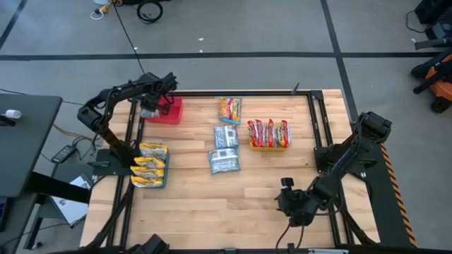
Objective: Sort Maruchan noodles
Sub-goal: Put the blue noodle pack into the red bin
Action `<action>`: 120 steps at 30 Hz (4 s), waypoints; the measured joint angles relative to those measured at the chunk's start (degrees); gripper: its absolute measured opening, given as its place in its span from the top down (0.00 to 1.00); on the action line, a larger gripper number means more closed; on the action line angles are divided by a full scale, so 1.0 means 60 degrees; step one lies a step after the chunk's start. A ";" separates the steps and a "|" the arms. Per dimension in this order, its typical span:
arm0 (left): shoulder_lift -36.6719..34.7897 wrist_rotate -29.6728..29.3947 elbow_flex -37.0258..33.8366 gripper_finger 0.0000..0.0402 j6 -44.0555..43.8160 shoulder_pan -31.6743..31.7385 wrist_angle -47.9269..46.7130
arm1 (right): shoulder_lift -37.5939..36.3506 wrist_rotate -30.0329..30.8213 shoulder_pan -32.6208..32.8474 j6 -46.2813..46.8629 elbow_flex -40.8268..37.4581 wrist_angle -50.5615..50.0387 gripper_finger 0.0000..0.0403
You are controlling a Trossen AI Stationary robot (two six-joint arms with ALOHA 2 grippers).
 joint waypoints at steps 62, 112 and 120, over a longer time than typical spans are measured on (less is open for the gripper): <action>-0.2482 0.1409 0.0533 0.37 -0.3123 0.0245 0.0864 | 0.0000 0.0441 0.0561 0.0965 0.0000 -0.0790 0.53; -0.3528 -0.0896 -0.2559 0.98 -0.1890 -0.0271 0.2659 | -0.0350 0.0257 0.1361 0.3336 -0.1508 -0.1293 0.52; -0.3282 0.0539 -0.0248 0.99 -0.1210 -0.0077 -0.0260 | -0.0350 0.0414 0.1092 0.3310 -0.1508 -0.1245 0.52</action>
